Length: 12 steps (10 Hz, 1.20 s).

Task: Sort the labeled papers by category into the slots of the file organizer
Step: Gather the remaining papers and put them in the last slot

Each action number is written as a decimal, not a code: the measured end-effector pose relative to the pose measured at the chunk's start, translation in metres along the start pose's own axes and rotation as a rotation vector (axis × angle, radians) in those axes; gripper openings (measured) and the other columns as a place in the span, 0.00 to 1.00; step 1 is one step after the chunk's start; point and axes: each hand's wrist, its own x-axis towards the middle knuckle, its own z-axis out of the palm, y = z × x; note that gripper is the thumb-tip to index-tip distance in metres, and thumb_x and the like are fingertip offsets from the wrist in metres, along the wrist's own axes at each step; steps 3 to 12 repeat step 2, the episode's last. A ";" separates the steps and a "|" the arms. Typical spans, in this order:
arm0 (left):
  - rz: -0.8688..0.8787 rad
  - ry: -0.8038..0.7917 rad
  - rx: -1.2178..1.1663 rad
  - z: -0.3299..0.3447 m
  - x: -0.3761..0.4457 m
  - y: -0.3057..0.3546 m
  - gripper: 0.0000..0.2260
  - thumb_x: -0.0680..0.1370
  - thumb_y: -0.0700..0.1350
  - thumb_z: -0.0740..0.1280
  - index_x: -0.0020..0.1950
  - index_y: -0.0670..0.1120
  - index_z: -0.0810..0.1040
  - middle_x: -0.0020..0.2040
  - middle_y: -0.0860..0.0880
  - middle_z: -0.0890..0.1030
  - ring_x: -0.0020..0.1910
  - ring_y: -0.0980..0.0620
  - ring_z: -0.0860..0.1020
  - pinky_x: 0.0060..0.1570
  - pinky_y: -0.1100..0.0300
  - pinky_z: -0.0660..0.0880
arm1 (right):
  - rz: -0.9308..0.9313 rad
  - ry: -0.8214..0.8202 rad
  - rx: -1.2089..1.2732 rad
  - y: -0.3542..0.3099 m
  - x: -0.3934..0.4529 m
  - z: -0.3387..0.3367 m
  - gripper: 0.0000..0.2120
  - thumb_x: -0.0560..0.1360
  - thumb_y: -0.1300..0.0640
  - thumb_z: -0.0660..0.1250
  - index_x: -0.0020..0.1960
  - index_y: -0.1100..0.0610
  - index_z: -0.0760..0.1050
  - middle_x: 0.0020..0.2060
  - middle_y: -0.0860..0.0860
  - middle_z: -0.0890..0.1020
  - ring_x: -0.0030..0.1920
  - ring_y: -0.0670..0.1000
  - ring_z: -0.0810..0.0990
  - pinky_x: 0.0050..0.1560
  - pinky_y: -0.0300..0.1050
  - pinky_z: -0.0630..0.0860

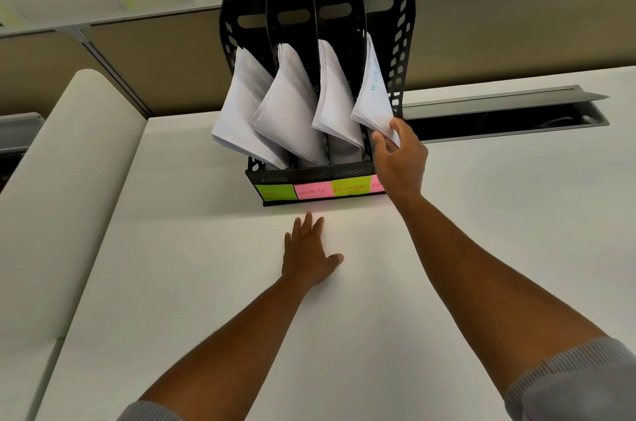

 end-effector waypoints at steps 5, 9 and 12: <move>-0.007 0.021 -0.006 0.000 -0.008 0.000 0.36 0.77 0.58 0.64 0.79 0.50 0.50 0.80 0.49 0.46 0.79 0.48 0.43 0.76 0.47 0.47 | -0.322 -0.003 -0.237 0.008 -0.043 -0.007 0.17 0.79 0.54 0.63 0.66 0.58 0.73 0.68 0.55 0.74 0.72 0.52 0.68 0.64 0.48 0.73; -0.007 0.021 -0.006 0.000 -0.008 0.000 0.36 0.77 0.58 0.64 0.79 0.50 0.50 0.80 0.49 0.46 0.79 0.48 0.43 0.76 0.47 0.47 | -0.322 -0.003 -0.237 0.008 -0.043 -0.007 0.17 0.79 0.54 0.63 0.66 0.58 0.73 0.68 0.55 0.74 0.72 0.52 0.68 0.64 0.48 0.73; -0.007 0.021 -0.006 0.000 -0.008 0.000 0.36 0.77 0.58 0.64 0.79 0.50 0.50 0.80 0.49 0.46 0.79 0.48 0.43 0.76 0.47 0.47 | -0.322 -0.003 -0.237 0.008 -0.043 -0.007 0.17 0.79 0.54 0.63 0.66 0.58 0.73 0.68 0.55 0.74 0.72 0.52 0.68 0.64 0.48 0.73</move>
